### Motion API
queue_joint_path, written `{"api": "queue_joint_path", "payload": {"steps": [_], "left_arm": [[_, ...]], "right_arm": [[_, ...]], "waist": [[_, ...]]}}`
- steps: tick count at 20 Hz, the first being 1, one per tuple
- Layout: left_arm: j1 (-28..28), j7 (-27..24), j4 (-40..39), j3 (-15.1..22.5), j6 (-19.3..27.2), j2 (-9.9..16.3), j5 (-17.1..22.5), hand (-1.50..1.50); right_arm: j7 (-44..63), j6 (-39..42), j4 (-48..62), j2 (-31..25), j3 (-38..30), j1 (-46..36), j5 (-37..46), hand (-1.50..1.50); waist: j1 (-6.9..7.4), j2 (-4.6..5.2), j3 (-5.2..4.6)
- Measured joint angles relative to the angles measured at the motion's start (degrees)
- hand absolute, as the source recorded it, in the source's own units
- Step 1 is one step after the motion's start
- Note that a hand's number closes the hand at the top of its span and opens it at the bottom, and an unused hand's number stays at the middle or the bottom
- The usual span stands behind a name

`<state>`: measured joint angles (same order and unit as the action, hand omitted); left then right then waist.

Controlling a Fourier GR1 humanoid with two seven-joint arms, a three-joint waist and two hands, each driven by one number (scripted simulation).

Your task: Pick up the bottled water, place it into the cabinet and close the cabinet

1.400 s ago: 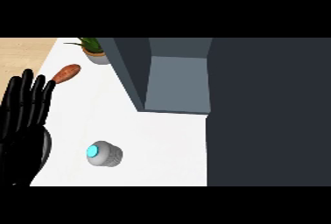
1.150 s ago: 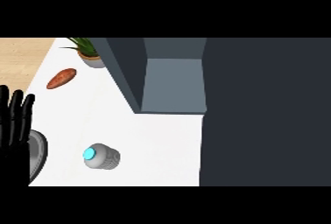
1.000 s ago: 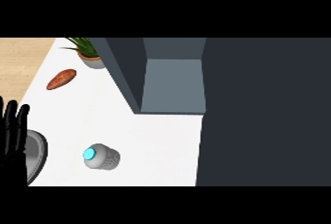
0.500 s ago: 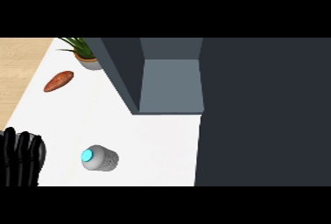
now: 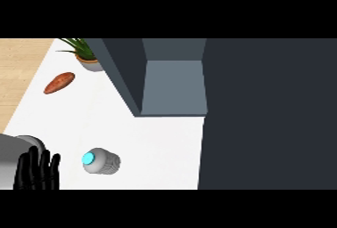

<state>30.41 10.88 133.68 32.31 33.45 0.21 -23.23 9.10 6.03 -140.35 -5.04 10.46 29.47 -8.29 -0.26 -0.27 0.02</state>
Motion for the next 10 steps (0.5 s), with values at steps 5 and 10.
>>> {"api": "queue_joint_path", "payload": {"steps": [5, 10], "left_arm": [[1.44, -3.81, -2.43, -1.25, 3.23, 0.50, 1.65, -1.50], [1.88, -9.57, -7.41, -6.71, 4.08, 1.52, 8.08, -1.50]], "right_arm": [[-4.59, 2.24, -0.45, 0.06, 1.10, 5.94, 0.42, -1.50], [-7.32, 3.56, -1.19, -0.23, 1.63, 10.34, 0.72, -1.50]], "waist": [[-0.17, -0.03, -0.03], [-0.22, -0.04, -0.08]]}}
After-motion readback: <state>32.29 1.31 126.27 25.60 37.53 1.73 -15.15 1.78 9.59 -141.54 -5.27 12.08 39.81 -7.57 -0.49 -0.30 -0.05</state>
